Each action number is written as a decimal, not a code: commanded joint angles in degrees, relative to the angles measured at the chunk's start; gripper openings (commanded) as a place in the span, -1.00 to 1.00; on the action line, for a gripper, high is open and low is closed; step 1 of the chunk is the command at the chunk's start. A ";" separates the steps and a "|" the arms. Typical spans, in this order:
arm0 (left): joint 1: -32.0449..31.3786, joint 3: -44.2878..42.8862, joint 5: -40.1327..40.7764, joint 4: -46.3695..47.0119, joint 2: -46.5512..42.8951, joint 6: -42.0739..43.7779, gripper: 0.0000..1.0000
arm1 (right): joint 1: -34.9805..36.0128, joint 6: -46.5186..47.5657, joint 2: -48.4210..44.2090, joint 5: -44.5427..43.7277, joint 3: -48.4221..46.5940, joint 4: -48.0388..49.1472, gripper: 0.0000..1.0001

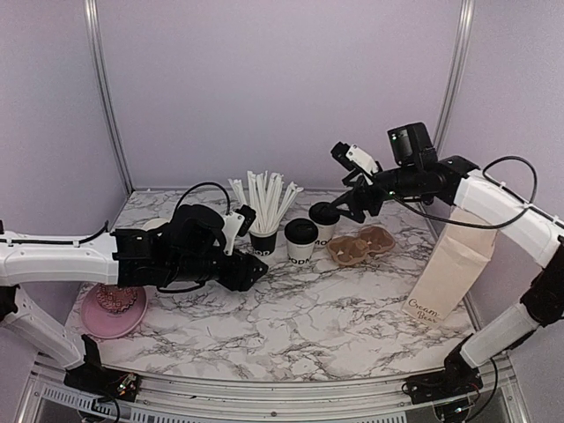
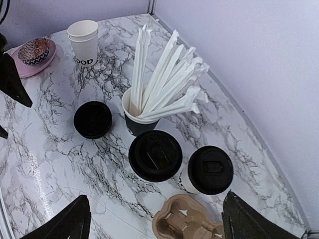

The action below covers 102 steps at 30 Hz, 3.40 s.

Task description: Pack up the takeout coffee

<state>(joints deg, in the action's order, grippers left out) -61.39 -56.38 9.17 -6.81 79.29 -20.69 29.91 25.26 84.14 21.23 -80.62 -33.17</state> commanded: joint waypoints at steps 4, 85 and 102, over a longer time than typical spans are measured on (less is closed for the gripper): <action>-0.01 -5.57 0.23 -2.07 5.09 4.93 0.29 | -8.06 5.01 -13.13 -9.22 -2.34 -6.50 0.69; -0.09 -15.09 -7.98 0.04 10.62 8.28 0.25 | -35.27 32.59 1.63 11.30 -37.32 -42.78 0.69; -3.21 -14.19 -11.45 0.12 9.75 9.83 0.25 | -39.81 2.95 1.44 -7.30 -2.80 2.83 0.32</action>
<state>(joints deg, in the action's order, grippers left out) -64.23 -70.65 -1.58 -6.31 90.56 -12.03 -9.37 36.05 89.06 20.01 -89.47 -42.06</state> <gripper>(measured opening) 0.623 0.659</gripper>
